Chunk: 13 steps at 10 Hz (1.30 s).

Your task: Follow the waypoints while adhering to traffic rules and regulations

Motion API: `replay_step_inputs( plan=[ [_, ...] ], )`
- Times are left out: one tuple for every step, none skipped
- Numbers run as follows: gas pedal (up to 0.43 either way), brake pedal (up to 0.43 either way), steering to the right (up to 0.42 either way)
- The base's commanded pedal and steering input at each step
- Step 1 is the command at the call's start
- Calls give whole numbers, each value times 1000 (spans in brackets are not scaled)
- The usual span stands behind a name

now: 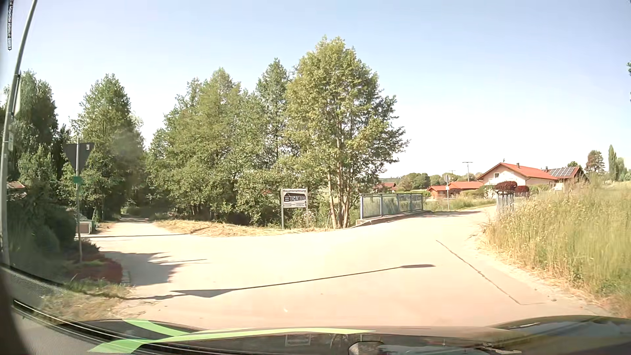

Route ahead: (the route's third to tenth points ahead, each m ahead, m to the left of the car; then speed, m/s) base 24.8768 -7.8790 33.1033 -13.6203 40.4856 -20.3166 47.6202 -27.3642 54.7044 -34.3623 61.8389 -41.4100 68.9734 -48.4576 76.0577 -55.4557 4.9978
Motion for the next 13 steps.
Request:
replay_step_inputs(
  plan=[
    [98,0,48],
    [98,0,52],
    [98,0,60],
    [98,0,70],
    [98,0,79],
    [98,0,91],
    [98,0,99],
    [98,0,106],
    [98,0,112],
    [98,0,119],
    [98,0,129],
    [98,0,138],
    [98,0,150]
  ],
)
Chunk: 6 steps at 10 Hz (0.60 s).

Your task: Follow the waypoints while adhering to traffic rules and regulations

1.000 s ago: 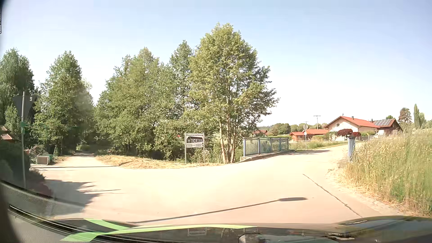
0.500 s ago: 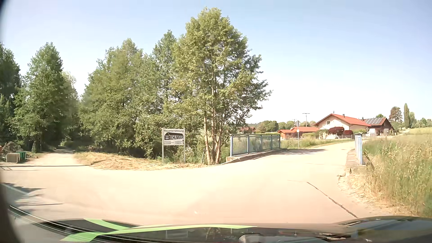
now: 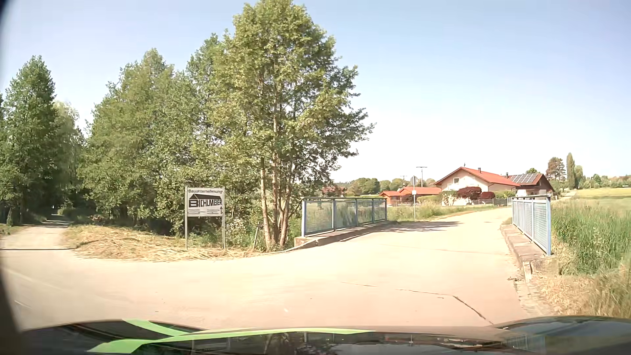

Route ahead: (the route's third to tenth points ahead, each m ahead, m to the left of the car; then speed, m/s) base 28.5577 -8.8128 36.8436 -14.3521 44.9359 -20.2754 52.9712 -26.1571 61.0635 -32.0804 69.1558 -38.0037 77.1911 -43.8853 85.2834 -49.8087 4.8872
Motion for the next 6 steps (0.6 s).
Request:
replay_step_inputs(
  plan=[
    [98,0,158],
    [98,0,163],
    [98,0,163],
    [98,0,162],
    [98,0,160],
    [98,0,159]
  ],
)
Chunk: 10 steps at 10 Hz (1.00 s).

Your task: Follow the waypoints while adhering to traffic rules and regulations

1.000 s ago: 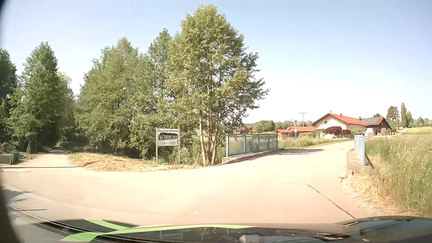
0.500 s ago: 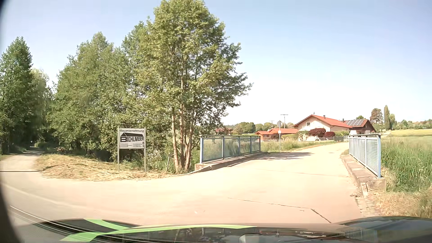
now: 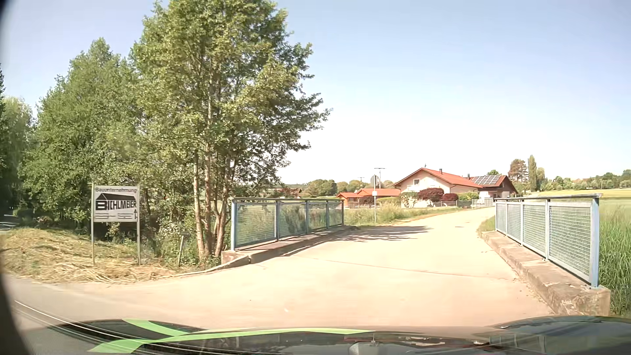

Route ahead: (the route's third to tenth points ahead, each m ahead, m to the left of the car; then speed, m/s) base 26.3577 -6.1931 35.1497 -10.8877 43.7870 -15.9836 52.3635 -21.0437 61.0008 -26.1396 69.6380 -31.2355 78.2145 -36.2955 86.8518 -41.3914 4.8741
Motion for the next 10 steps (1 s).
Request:
replay_step_inputs(
  plan=[
    [98,0,157],
    [98,0,155],
    [98,0,147],
    [118,0,140],
    [118,0,137],
    [118,0,135],
    [118,0,130],
    [118,0,121],
    [118,0,108],
    [118,0,100]
  ],
)
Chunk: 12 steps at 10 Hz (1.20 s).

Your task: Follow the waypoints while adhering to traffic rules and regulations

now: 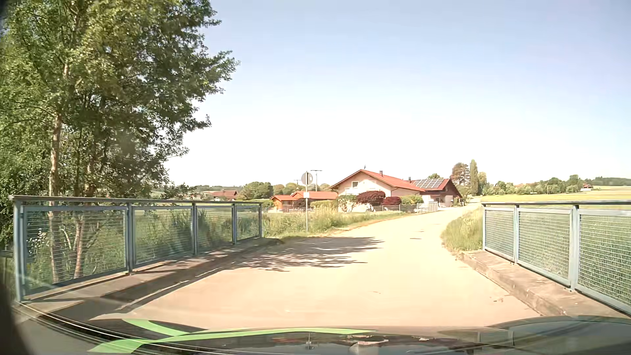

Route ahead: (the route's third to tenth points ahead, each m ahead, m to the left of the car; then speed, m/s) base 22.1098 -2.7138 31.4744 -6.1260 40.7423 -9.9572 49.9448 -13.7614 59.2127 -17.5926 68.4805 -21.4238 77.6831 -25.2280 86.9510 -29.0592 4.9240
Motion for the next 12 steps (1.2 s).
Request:
replay_step_inputs(
  plan=[
    [118,0,100],
    [118,0,100],
    [118,0,99],
    [118,0,95],
    [118,0,87],
    [118,0,83],
    [118,0,83],
    [118,0,79],
    [118,0,72],
    [118,0,66],
    [118,0,60],
    [118,0,53]
  ],
)
